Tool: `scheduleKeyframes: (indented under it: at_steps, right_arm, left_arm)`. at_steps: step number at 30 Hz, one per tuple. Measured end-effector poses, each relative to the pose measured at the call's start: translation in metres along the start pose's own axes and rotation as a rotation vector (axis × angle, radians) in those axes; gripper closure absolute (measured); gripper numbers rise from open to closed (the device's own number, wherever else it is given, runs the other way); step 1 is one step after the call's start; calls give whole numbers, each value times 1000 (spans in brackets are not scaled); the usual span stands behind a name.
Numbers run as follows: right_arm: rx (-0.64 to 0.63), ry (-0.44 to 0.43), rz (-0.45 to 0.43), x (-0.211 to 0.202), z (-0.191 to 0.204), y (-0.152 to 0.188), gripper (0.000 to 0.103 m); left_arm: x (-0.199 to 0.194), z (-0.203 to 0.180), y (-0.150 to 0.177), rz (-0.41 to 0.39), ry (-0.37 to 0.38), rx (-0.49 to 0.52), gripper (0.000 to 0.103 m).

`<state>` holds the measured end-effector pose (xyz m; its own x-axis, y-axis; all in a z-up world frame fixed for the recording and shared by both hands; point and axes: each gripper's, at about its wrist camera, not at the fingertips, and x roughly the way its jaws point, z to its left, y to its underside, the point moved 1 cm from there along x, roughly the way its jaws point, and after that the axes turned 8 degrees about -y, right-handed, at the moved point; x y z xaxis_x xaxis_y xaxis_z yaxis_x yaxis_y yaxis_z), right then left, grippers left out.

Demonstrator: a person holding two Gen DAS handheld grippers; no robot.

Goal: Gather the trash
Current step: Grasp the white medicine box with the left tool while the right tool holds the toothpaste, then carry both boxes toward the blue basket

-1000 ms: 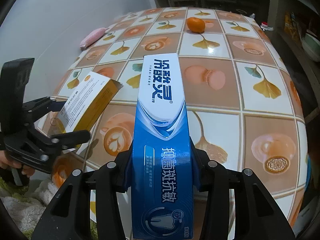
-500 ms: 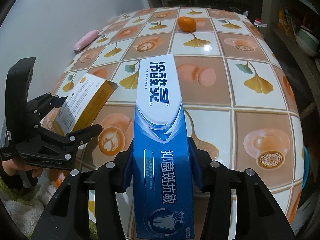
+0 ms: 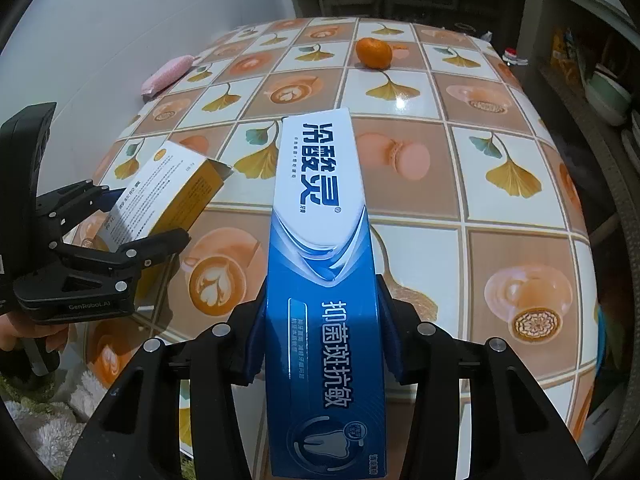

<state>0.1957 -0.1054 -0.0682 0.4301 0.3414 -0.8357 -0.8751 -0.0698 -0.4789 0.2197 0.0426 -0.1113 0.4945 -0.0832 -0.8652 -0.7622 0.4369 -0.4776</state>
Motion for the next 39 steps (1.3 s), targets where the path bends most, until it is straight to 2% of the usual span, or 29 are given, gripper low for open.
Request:
scheduleKeyframes:
  at_steps: [17, 26, 39]
  right_arm:
    - [43, -56, -56, -17, -8, 0, 60]
    - [68, -55, -88, -30, -17, 3, 60]
    - [127, 5, -128, -55, -46, 14, 60]
  left_arm:
    - [-16, 0, -5, -31, 28, -23, 30]
    - [-25, -17, -21, -60, 59, 31, 30]
    - [-26, -65, -50, -97, 131, 130, 30]
